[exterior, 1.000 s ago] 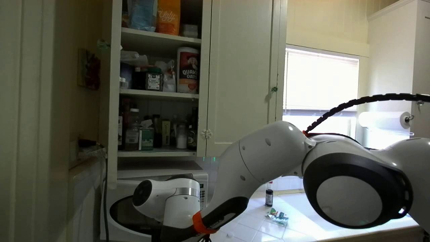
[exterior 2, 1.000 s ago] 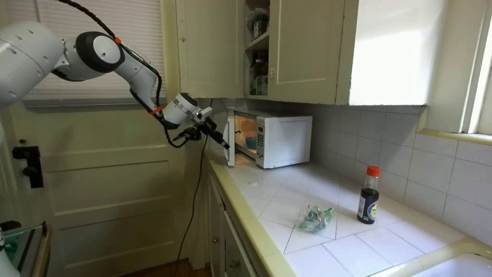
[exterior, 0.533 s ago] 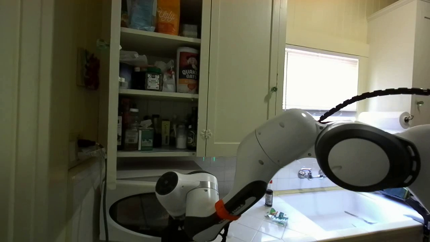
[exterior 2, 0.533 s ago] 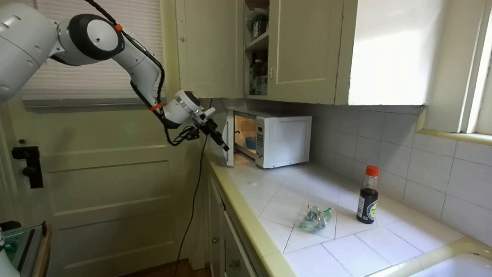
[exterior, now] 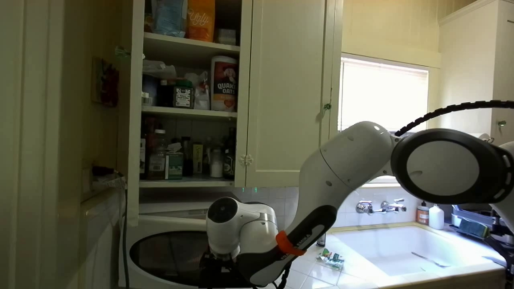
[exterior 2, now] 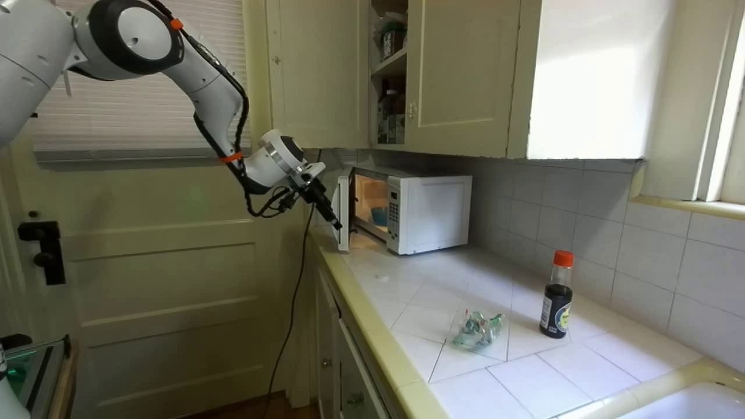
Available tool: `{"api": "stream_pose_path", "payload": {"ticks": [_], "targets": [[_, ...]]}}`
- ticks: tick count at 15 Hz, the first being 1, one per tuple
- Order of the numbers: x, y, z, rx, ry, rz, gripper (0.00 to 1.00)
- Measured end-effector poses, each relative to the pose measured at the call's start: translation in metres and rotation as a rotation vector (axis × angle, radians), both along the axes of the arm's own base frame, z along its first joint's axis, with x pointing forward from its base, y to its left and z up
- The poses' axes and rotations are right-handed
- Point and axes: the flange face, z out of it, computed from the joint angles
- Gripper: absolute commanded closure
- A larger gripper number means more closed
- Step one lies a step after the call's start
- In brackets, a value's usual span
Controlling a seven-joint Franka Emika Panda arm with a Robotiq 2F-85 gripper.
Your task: Open the door of the microwave, then remove the blue bowl from the microwave
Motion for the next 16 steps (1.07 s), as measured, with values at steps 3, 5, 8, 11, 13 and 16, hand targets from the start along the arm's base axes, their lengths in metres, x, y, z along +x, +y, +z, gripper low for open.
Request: {"api": "stream_pose_path", "payload": {"ticks": [3,5,8,11,13,16], "targets": [[-0.033,0.020,-0.009,0.023,0.052,0.119,0.00],[-0.066,0.035,-0.029,0.013,0.126,0.207,0.00],[-0.104,0.015,-0.051,-0.036,0.256,0.312,0.00],[-0.139,-0.038,-0.067,-0.116,0.393,0.394,0.00],[-0.160,-0.076,-0.069,-0.172,0.441,0.439,0.00],[-0.181,-0.136,-0.054,-0.175,0.370,0.506,0.00]]}}
